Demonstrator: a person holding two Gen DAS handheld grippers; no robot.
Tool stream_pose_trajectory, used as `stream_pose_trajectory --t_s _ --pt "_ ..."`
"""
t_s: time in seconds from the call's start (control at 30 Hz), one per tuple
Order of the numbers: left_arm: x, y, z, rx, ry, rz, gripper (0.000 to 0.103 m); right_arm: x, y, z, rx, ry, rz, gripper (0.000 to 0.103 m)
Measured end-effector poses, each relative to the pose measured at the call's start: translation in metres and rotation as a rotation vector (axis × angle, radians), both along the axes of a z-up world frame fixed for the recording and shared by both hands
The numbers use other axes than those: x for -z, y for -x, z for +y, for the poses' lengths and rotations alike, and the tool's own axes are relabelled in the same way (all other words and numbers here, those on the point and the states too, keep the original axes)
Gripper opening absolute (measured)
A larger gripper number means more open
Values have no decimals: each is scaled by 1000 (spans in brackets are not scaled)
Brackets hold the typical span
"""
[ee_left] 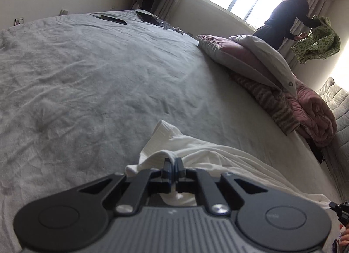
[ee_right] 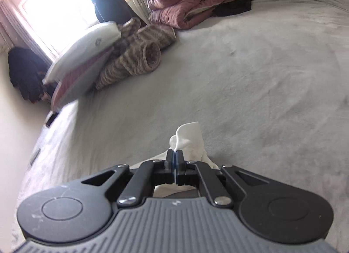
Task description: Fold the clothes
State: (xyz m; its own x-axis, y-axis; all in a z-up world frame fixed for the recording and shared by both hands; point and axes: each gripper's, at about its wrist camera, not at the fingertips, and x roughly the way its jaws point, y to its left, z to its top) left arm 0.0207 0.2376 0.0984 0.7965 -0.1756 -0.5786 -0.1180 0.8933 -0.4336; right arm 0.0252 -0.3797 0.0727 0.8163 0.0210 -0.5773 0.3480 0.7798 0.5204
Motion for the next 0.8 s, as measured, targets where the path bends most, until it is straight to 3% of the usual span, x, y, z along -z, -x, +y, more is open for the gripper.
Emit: stream_pose_trajectory --t_s 0.17,0.3,0.43,0.6,0.8 --pt "-12 15 16 -26 61 -71 2 -12 34 -7 52 -70 -131 0" --pt "-13 32 26 -16 69 -78 2 -20 73 -5 73 -48 -168 0" --pt "-6 54 27 29 38 -51 3 -11 113 -5 91 -63 -144 0" --pt "9 68 23 78 -36 41 3 10 139 -6 124 -102 -54 0" --pt "16 69 27 75 -85 45 3 5 122 0 89 -44 -75 0"
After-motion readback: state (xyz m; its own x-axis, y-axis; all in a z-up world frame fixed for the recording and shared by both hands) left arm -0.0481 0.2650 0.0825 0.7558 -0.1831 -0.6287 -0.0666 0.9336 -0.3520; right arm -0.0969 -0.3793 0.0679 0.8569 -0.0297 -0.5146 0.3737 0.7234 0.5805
